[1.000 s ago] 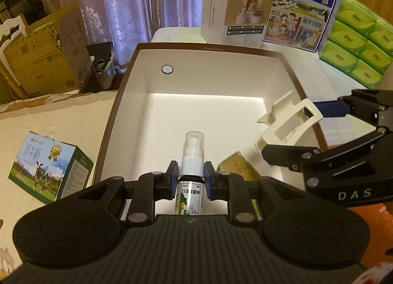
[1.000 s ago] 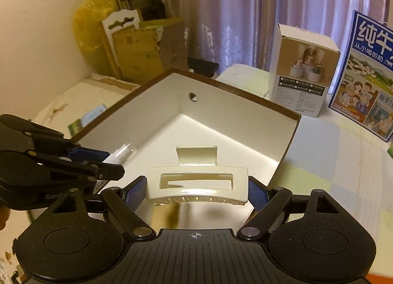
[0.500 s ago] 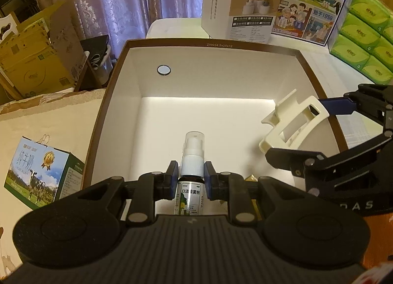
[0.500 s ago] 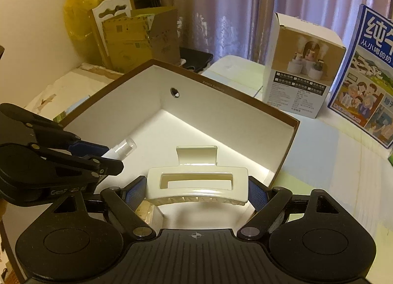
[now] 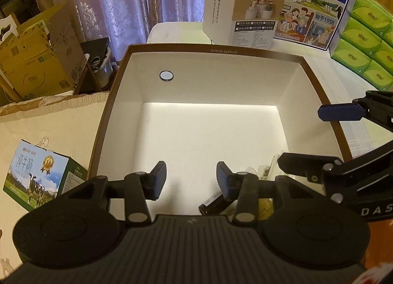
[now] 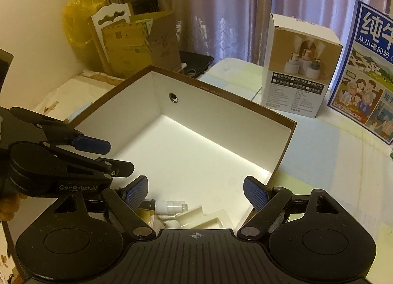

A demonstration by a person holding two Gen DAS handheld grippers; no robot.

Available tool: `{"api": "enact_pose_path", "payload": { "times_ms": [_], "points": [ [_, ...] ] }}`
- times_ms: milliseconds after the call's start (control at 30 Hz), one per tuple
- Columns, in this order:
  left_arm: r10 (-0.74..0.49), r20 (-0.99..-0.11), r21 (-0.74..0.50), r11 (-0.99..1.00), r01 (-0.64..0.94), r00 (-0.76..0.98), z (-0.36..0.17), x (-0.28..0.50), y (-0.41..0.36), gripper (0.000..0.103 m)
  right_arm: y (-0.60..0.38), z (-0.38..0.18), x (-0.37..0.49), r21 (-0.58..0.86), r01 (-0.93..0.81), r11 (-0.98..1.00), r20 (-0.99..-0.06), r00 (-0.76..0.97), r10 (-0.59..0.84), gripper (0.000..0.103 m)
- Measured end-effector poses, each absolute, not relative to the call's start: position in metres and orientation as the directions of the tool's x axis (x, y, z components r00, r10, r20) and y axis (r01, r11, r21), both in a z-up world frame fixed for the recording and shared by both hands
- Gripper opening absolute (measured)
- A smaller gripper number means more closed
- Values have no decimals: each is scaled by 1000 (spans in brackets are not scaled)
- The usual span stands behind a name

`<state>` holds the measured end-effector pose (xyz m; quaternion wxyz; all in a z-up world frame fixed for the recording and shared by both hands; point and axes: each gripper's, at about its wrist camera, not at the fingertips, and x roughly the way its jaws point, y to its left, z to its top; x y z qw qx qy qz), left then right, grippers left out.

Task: Organize rigid objects
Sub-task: 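Lower the spray bottle and hair clip into the box, opening both grippers, then withdraw both tools from the box back toward the table items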

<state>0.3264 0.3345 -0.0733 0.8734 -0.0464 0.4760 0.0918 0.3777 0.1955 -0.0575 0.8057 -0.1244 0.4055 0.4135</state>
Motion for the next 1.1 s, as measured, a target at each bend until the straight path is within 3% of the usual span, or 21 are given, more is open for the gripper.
{"api": "enact_pose_path", "payload": {
  "times_ms": [1100],
  "points": [
    [128, -762, -54, 964, -259, 635, 3, 196, 285, 41, 115, 1, 282, 289, -749, 596, -613, 333, 716, 82]
  ]
}}
